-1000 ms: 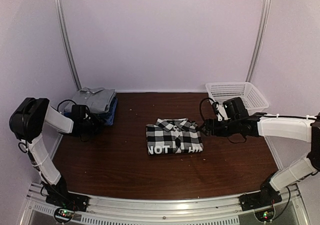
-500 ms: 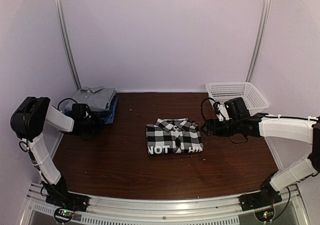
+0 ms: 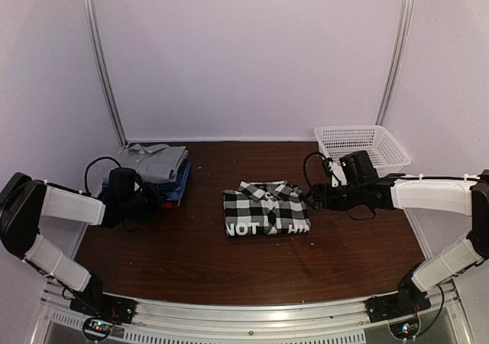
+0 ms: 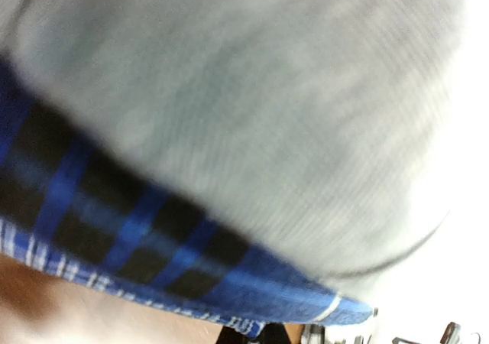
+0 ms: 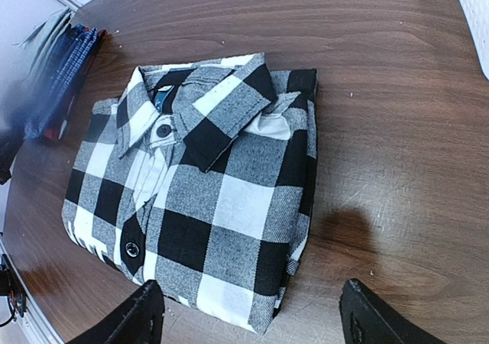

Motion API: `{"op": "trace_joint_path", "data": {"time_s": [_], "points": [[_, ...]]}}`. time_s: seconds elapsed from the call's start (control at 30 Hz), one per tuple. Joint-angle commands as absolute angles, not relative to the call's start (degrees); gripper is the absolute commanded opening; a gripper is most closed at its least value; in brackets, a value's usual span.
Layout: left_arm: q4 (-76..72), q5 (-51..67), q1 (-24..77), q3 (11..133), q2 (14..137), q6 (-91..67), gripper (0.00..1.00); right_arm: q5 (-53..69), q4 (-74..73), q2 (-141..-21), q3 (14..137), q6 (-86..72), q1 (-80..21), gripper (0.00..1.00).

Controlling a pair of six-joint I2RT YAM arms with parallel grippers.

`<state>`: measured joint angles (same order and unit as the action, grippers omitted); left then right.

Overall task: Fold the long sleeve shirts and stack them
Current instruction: Move the square-folded shirt to the center of the board.

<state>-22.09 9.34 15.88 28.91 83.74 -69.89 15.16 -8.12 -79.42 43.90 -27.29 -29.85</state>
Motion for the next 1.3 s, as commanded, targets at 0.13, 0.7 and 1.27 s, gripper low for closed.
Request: {"op": "trace_joint_path", "data": {"time_s": [0.13,0.7,1.27], "points": [[-20.9,0.9,28.9,25.8,77.6,-76.8,0.0,16.5,-6.0,-79.8,42.1,-26.8,-29.6,0.81],[-21.0,-5.6,45.1,26.6,83.5,-81.3,0.0,17.2,-5.8,-80.6,41.6,-26.9,-29.6,0.81],[-12.1,-5.1,50.6,31.4,82.9,-76.0,0.01,17.2,-6.7,-82.5,43.8,-26.4,-29.6,0.81]]}}
